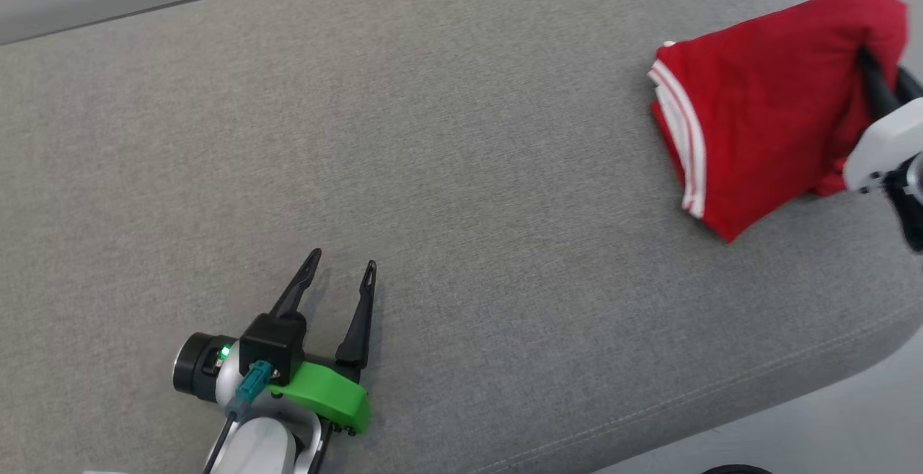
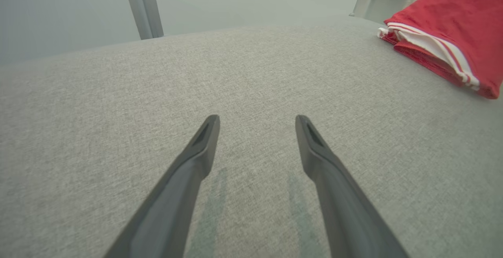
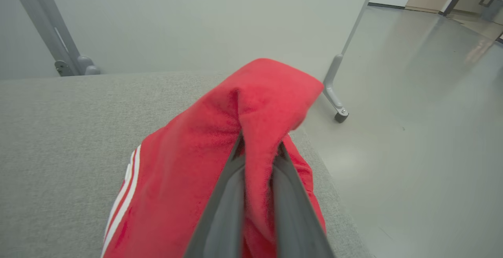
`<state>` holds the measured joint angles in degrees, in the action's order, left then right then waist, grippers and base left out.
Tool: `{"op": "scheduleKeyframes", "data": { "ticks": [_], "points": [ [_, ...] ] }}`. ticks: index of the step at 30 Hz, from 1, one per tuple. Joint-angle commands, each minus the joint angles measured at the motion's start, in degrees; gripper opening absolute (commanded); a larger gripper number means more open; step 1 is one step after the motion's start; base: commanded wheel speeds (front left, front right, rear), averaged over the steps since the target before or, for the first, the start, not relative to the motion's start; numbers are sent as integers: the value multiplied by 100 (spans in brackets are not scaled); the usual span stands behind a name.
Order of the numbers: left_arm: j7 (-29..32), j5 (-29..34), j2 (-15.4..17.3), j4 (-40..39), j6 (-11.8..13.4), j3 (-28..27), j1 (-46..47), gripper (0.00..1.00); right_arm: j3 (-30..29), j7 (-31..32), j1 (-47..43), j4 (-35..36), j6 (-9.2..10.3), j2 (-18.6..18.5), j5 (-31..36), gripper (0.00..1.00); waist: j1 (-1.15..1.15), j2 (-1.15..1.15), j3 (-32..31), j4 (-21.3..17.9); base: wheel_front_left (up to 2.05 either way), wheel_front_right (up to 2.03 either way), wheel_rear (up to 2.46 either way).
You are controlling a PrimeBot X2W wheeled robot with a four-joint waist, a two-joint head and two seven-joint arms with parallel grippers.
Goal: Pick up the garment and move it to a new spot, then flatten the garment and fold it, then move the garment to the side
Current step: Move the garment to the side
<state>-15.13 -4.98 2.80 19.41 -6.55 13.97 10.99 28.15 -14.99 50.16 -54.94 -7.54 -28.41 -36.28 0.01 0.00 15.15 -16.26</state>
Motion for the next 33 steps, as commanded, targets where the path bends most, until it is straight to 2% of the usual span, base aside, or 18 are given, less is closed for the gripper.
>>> {"op": "scheduleKeyframes", "data": {
  "ticks": [1, 3, 6, 7, 9, 12, 14, 17, 18, 20, 23, 30, 33],
  "points": [
    [5, 29, 31, -31, -15, -53, 104, 100, -295, -23, 151, -169, 11, -180, 129, 0, -1, 0, 366, 464, 0, 0, 0],
    [5, 58, 28, -33, -25, -53, 96, 100, -680, -22, 222, -376, 11, -307, 341, 100, -1, 0, 421, 534, 0, 0, 0],
    [5, 68, 27, -19, -28, -103, 87, 100, -1391, -22, 285, -392, 10, -418, 732, 100, -1, 0, 461, 584, 0, 0, 0],
    [5, 68, 27, -19, -28, -103, 87, 100, -1391, -22, 285, -392, 10, -418, 732, 100, -1, 0, 461, 584, 0, 0, 0],
    [5, 65, 26, -2, -31, -143, 68, 100, -1938, -19, 159, -224, 10, -372, 1115, 100, -1, 0, 444, 598, 0, 0, 0],
    [5, 22, 25, 10, -5, -232, -26, 100, -2676, -18, -236, 275, 10, 10, 1714, 100, -1, 0, 343, 589, 0, 0, 0],
    [5, -42, 25, -1, 55, -295, -81, 100, -2929, -19, -528, 749, 10, 363, 1972, 100, -1, 0, 244, 582, 0, 0, 0],
    [5, 18, 23, -4, 92, -367, -131, 100, -2894, -19, -1057, 1383, 10, 882, 2171, 100, -1, 0, 67, 582, 0, 0, 0],
    [5, -1, 23, 29, 126, -443, -190, 100, -2765, -18, -1445, 1724, 10, 1180, 2198, 100, -1, 0, -64, 617, 0, 0, 0],
    [5, -34, 23, 73, 177, -563, -295, 100, -2492, -19, -1970, 2083, 10, 1499, 2176, 100, -1, 0, -275, 679, 0, 0, 0],
    [5, -16, 25, 147, 200, -664, -413, 100, -2256, -19, -2441, 2312, 10, 1766, 2239, 100, -1, 0, -478, 761, 0, 0, 0],
    [5, -113, 19, 283, 294, -891, -632, 100, -2174, -19, -3095, 2656, 10, 2250, 2153, 100, -1, 0, -903, 1070, 0, 0, 0],
    [5, -130, 22, 355, 312, -962, -689, 100, -2026, -19, -3371, 2717, 10, 2285, 2131, 100, -1, 0, -1073, 1214, 0, 0, 0]
  ]
}}
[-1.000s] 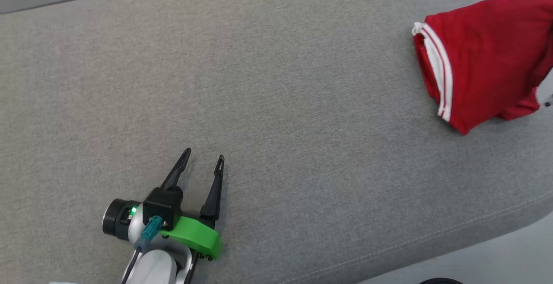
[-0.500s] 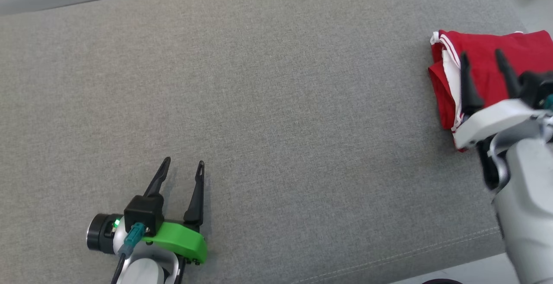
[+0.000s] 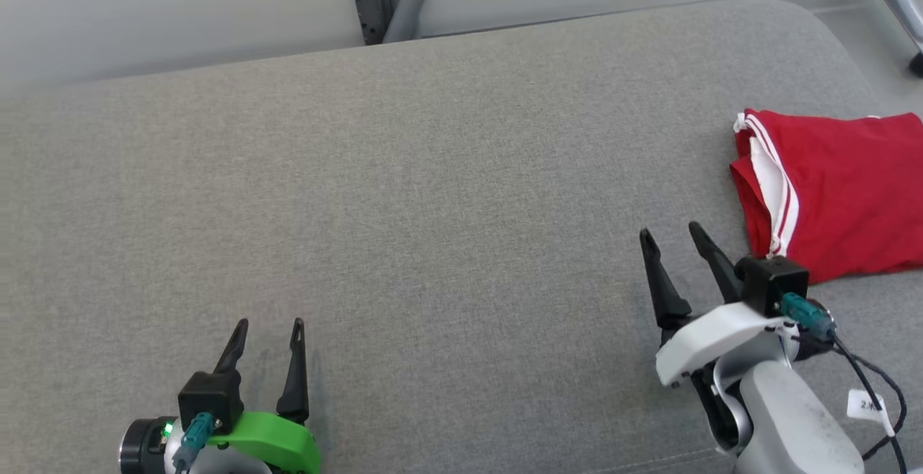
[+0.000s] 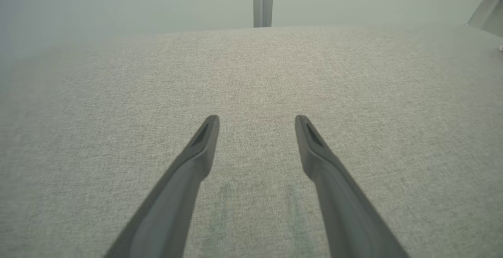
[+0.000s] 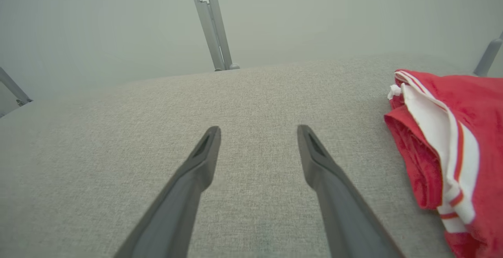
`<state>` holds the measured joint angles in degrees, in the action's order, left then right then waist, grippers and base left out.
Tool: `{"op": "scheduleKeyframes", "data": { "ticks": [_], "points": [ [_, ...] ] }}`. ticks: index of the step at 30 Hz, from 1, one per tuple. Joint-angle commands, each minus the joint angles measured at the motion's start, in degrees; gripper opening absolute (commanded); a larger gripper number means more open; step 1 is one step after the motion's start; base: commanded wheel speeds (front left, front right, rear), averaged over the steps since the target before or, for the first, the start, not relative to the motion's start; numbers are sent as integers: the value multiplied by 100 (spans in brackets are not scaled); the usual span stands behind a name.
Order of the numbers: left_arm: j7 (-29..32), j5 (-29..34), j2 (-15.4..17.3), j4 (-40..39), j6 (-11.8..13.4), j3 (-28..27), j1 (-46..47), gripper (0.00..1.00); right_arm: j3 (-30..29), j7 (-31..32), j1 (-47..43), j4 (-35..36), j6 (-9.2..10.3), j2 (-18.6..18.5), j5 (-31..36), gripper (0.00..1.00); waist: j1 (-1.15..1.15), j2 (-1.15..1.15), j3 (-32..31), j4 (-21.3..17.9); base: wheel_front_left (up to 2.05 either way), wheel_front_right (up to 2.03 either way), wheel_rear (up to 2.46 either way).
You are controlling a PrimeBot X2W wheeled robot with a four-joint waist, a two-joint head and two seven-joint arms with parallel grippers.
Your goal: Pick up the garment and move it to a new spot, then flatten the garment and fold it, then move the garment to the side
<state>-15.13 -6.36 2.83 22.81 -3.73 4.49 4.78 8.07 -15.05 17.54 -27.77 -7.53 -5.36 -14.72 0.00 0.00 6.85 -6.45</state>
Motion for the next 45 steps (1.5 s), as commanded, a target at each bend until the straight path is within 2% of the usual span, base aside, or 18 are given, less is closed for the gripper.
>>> {"op": "scheduleKeyframes", "data": {
  "ticks": [1, 5, 7, 16, 20, 27, 38, 39, 40, 45],
  "points": [
    [5, -27, 17, 19, 45, -42, -99, 100, -8, -13, -173, 8, 9, -38, -9, 100, 0, 0, -304, 275, 0, 0, 0],
    [5, -131, 17, 15, 103, -127, -235, 100, -12, -13, -394, 10, 9, -52, 205, 100, 0, 0, -540, 412, 0, 0, 0],
    [5, -199, 17, 43, 46, -169, -299, 100, -77, -13, -472, 67, 8, -8, 283, 100, 0, 0, -611, 449, 0, 0, 0],
    [5, -263, 17, -41, 90, -316, -552, 100, -277, -13, -747, 172, 8, 77, 628, 100, 0, 0, -874, 487, 0, 0, 0],
    [5, -339, 17, -28, 5, -339, -614, 100, -420, -13, -896, 362, 9, 114, 928, 100, 0, 0, -940, 482, 0, 0, 0],
    [5, -366, 18, -101, -9, -417, -596, 100, -630, -13, -1030, 530, 8, 191, 1072, 100, 0, 0, -910, 474, 0, 0, 0],
    [5, -404, 18, -134, 31, -378, -604, 100, -544, -13, -1039, 635, 9, 225, 1027, 100, 0, 0, -893, 502, 0, 0, 0],
    [5, -389, 18, -98, -15, -335, -568, 100, -635, -13, -1073, 663, 9, 222, 1020, 100, 0, 0, -889, 426, 0, 0, 0],
    [5, -417, 25, -133, 28, -425, -617, 100, -490, -13, -994, 629, -1, 226, 1030, 100, 0, 0, -871, 149, 0, 0, 0],
    [5, -391, 18, -128, 12, -381, -564, 100, -521, -13, -972, 582, 9, 225, 966, 100, 0, 0, -840, 148, 0, 0, 0]
  ]
}}
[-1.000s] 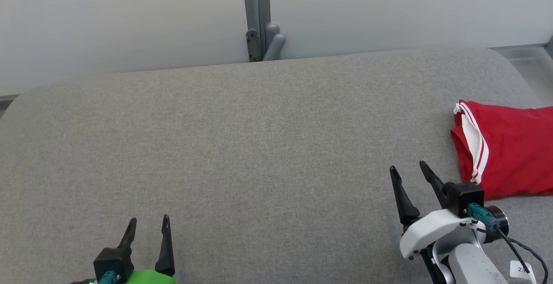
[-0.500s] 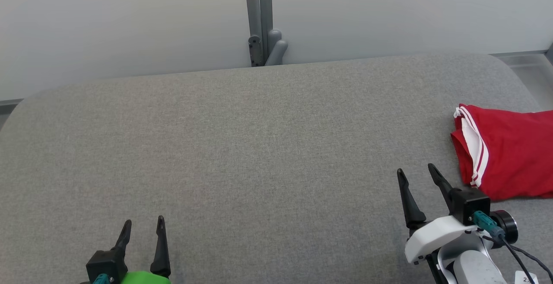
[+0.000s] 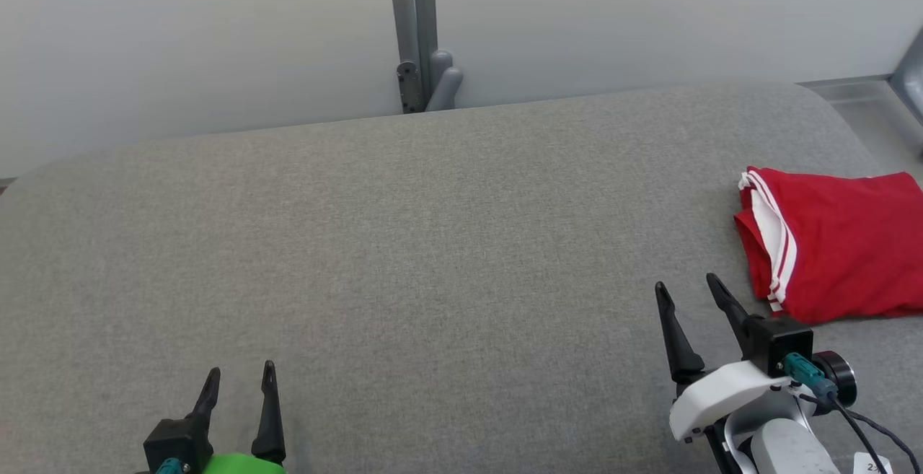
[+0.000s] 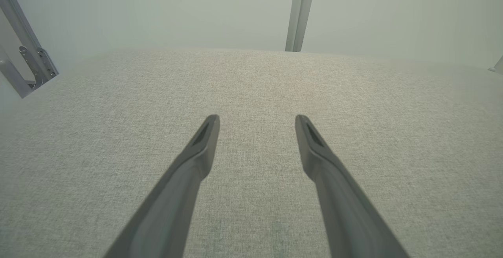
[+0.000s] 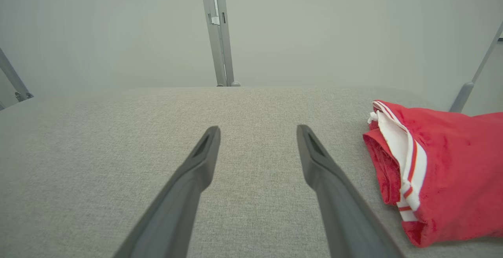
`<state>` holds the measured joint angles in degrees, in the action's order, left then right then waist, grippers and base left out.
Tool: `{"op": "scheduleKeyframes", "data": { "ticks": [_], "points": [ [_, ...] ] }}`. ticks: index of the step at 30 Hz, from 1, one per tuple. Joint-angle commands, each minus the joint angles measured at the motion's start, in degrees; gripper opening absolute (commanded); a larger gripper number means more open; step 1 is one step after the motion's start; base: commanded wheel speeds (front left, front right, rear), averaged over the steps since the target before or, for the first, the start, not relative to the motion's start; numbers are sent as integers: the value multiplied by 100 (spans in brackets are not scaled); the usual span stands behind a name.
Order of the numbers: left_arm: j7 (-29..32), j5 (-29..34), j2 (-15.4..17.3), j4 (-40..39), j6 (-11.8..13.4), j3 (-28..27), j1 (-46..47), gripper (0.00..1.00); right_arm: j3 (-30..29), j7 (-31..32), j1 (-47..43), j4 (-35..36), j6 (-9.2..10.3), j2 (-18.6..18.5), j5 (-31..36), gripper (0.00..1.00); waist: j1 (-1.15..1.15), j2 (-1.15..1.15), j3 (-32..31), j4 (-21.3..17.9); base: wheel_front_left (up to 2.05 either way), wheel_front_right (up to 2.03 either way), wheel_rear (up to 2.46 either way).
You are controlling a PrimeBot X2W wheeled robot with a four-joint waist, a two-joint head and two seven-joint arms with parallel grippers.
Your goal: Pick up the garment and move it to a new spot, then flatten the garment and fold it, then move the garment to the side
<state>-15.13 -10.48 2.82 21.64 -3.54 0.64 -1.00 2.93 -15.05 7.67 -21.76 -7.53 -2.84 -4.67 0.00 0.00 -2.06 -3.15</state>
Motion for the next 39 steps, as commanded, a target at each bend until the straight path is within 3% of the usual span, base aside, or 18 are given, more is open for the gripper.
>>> {"op": "scheduleKeyframes", "data": {
  "ticks": [1, 11, 12, 17, 39],
  "points": [
    [5, 22, 20, -11, -5, 5, 17, 100, 6, -13, 17, -29, 9, -21, -40, 100, 0, 0, 53, -179, 0, 0, 0],
    [5, -57, 22, -43, -72, 32, -13, 100, 61, -13, 49, -1, 9, -17, -97, 100, 0, 0, 66, -187, 0, 0, 0],
    [0, -33, -3, -40, -51, 30, 8, 0, 58, 0, 7, -11, 0, -3, -118, 0, 0, 0, 67, -188, 0, 0, 0],
    [36, -102, -25, 112, -54, 9, 0, 0, 32, 41, -84, -159, -1, 21, -194, 0, 0, 0, 68, -186, 0, 0, 0],
    [636, -2468, -12, -154, -156, -181, 231, 0, -268, 669, -93, 129, 1, 11, -2697, 0, 0, 0, 97, -94, 0, 0, 0]
  ]
}}
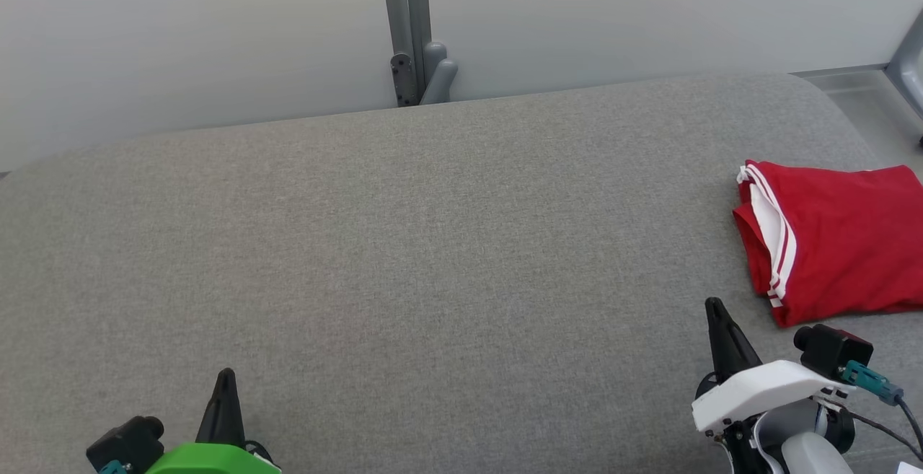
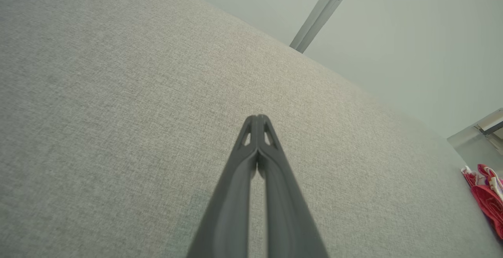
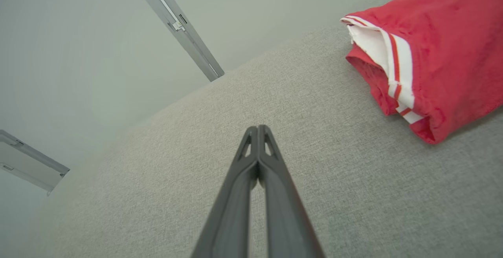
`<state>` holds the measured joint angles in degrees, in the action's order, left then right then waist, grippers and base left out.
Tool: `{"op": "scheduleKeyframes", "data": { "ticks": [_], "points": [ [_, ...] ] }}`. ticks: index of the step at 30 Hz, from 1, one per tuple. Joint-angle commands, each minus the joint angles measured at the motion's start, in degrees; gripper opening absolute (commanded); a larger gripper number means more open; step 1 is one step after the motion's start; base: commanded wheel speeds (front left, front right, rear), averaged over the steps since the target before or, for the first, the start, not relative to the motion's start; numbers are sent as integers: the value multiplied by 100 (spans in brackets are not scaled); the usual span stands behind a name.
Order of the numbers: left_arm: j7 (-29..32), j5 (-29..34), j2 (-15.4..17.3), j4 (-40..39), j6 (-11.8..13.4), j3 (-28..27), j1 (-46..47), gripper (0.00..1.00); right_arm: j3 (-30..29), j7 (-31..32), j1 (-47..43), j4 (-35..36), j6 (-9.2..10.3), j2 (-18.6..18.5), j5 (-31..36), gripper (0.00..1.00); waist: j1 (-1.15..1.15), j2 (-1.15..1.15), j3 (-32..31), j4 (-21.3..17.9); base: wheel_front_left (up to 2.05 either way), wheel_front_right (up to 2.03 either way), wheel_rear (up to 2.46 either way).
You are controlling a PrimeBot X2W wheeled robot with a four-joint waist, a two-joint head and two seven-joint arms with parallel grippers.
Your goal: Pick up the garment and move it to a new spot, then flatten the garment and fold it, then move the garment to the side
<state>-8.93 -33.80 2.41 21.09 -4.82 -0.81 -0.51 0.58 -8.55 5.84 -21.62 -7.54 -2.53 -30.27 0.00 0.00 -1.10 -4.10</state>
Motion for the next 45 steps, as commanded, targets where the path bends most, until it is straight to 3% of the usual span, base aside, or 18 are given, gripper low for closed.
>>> {"op": "scheduleKeyframes", "data": {
  "ticks": [1, 18, 45],
  "points": [
    [37, -226, 29, -108, -32, -43, 191, 0, -44, 44, 90, 125, 2, -20, -230, 0, 0, 0, 2, 5, 0, 0, 0],
    [391, -1596, 38, -256, -94, -162, 331, 0, -222, 410, 92, 282, 3, -27, -1679, 0, 0, 0, 23, 74, 0, 0, 0],
    [839, -3285, 50, -430, -171, -309, 498, 0, -446, 872, 96, 471, 4, -36, -3467, 0, 0, 0, 55, 178, 0, 0, 0]
  ]
}}
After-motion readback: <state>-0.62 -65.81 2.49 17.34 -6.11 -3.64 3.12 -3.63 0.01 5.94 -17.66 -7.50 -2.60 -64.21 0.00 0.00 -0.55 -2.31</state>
